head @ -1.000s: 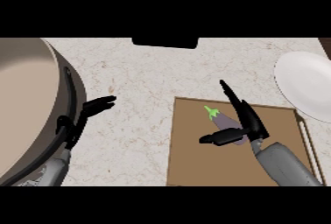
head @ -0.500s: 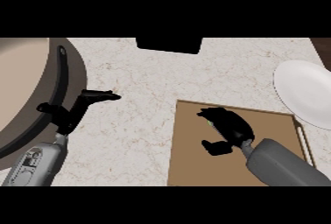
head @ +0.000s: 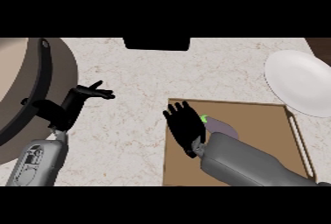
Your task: Pick the eggplant from the tray and place it in the plate
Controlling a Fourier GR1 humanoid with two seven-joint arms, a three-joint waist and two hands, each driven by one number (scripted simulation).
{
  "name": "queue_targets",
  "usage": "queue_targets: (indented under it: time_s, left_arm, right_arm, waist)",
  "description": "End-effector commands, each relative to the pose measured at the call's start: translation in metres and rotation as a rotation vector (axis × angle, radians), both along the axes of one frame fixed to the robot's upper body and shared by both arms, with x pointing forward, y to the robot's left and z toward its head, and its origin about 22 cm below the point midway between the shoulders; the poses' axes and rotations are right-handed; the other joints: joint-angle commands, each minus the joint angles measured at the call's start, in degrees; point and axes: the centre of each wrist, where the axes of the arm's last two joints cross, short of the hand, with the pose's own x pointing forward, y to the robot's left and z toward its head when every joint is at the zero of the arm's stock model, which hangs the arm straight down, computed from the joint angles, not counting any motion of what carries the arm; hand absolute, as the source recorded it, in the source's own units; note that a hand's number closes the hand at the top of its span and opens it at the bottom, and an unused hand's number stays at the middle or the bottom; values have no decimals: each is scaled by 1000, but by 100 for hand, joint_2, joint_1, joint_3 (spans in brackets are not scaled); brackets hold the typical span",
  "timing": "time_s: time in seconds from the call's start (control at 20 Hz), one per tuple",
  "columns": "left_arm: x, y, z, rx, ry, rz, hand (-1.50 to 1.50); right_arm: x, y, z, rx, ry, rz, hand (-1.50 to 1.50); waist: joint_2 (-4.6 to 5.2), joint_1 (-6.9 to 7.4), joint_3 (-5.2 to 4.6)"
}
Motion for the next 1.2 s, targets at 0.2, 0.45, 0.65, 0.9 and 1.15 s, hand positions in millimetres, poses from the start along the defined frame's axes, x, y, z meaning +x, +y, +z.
queue_targets:
  time_s: [0.2, 0.45, 0.65, 0.9, 1.15]
  left_arm:
    - [3, -13, 8, -8, -15, 157, 0]
    - [1, -4, 7, -2, -8, 162, 0]
    - [5, -17, 3, -7, -8, 163, 0]
    - [-1, -17, 4, -2, -13, 167, 0]
    - [0, -13, 5, -8, -3, 162, 0]
  right_arm:
    - [18, 70, 33, -477, 11, -75, -150]
    - [20, 96, 38, -592, 49, -122, -150]
    - [43, 92, 43, -677, 93, -174, -150]
    - [50, 83, 27, -691, 123, -213, -150]
    - [48, 80, 17, -770, 160, -203, -150]
  waist:
    - [36, -64, 40]
    - [59, -31, 40]
    - [67, -81, 40]
    - [76, -61, 46]
    - [67, -95, 46]
